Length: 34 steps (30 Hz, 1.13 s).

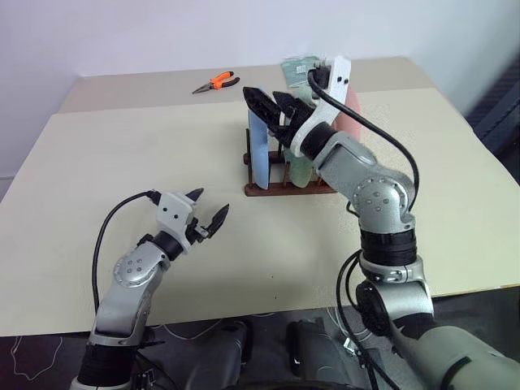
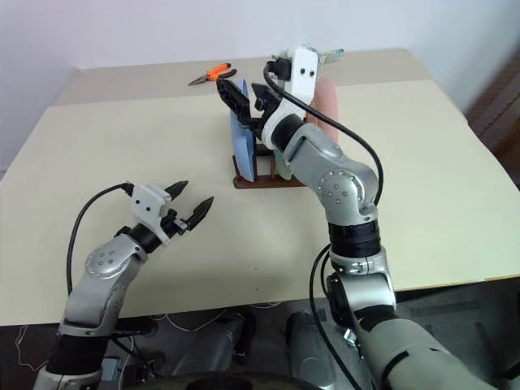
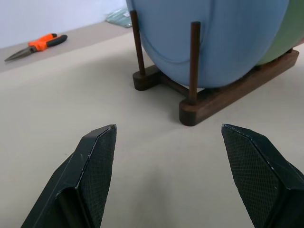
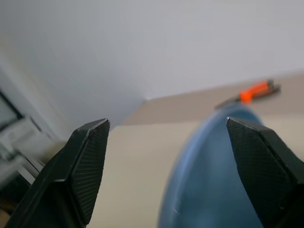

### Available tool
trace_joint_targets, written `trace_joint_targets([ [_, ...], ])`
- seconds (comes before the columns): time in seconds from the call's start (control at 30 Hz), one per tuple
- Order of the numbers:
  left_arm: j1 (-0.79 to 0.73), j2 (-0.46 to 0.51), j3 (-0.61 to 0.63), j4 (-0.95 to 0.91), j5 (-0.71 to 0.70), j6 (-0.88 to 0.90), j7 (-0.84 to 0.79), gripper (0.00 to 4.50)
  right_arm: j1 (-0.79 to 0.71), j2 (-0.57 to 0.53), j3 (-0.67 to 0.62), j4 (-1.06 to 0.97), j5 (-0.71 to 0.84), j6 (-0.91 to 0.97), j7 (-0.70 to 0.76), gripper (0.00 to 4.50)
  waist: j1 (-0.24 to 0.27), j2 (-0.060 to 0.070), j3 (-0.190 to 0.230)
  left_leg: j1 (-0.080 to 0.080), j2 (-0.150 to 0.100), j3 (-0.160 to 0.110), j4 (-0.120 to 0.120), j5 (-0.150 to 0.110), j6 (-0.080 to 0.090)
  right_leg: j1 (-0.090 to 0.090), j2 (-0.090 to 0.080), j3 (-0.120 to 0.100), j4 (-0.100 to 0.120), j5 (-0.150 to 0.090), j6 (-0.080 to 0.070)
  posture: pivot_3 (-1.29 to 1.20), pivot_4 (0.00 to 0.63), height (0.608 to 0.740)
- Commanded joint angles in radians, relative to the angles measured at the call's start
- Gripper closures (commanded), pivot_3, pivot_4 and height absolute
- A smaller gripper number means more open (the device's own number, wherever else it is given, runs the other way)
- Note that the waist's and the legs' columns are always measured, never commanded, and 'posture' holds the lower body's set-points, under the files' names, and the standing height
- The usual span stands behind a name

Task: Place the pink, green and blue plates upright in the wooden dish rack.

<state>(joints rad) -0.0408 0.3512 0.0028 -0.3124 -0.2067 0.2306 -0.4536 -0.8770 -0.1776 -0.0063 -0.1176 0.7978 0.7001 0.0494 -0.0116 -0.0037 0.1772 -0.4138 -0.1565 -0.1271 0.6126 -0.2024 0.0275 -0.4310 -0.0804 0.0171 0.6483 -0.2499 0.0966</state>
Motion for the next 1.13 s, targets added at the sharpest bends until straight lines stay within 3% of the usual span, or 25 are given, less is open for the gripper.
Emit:
trace_joint_targets([
  [0.03,0.000,-0.002,-0.007,-0.044,0.000,-0.002,0.001,0.88,-0.049,-0.060,-0.010,-0.106,-0.026,-0.042,0.127,0.55,0.000,0.000,0.000,0.000,0.000,0.000,0.000,0.000,0.000,0.000,0.000,0.000,0.000,0.000,0.000,0.00,0.150,0.727],
  [0.3,0.024,0.026,0.039,-0.038,0.002,-0.004,0.013,0.88,0.099,-0.379,-0.165,-0.235,-0.084,-0.104,0.369,0.55,0.019,-0.001,0.000,0.000,0.000,-0.001,0.001,-0.001,-0.001,0.002,-0.001,-0.001,-0.004,0.000,0.000,0.00,0.150,0.727],
  [0.43,0.053,0.076,0.129,0.022,0.006,-0.034,0.016,0.88,0.320,-0.541,-0.351,-0.091,-0.193,-0.178,0.409,0.55,0.029,-0.002,-0.001,0.000,0.000,-0.001,0.001,-0.002,-0.001,0.003,-0.001,-0.002,-0.005,-0.001,0.000,0.00,0.150,0.727],
  [0.53,0.068,0.097,0.155,0.061,0.020,-0.055,0.021,0.88,0.468,-0.592,-0.350,0.018,-0.298,-0.268,0.463,0.55,0.026,-0.001,0.000,-0.001,0.000,0.000,0.001,-0.002,-0.001,0.004,-0.001,-0.002,-0.007,-0.002,-0.002,0.00,0.150,0.727],
  [0.73,0.101,0.118,0.189,0.100,0.025,-0.084,0.017,0.88,0.640,-0.572,-0.275,0.127,-0.411,-0.401,0.560,0.55,0.018,0.001,0.000,0.000,0.001,0.002,0.001,-0.001,0.001,0.003,-0.001,0.000,-0.005,-0.001,0.000,0.00,0.150,0.727],
  [1.13,0.141,0.070,0.148,0.061,0.058,-0.073,0.053,0.88,0.632,-0.500,-0.206,0.239,-0.489,-0.499,0.598,0.55,0.027,0.001,0.000,0.000,0.002,0.003,0.002,-0.002,-0.001,0.004,-0.001,-0.001,-0.006,-0.001,-0.001,0.00,0.150,0.727],
])
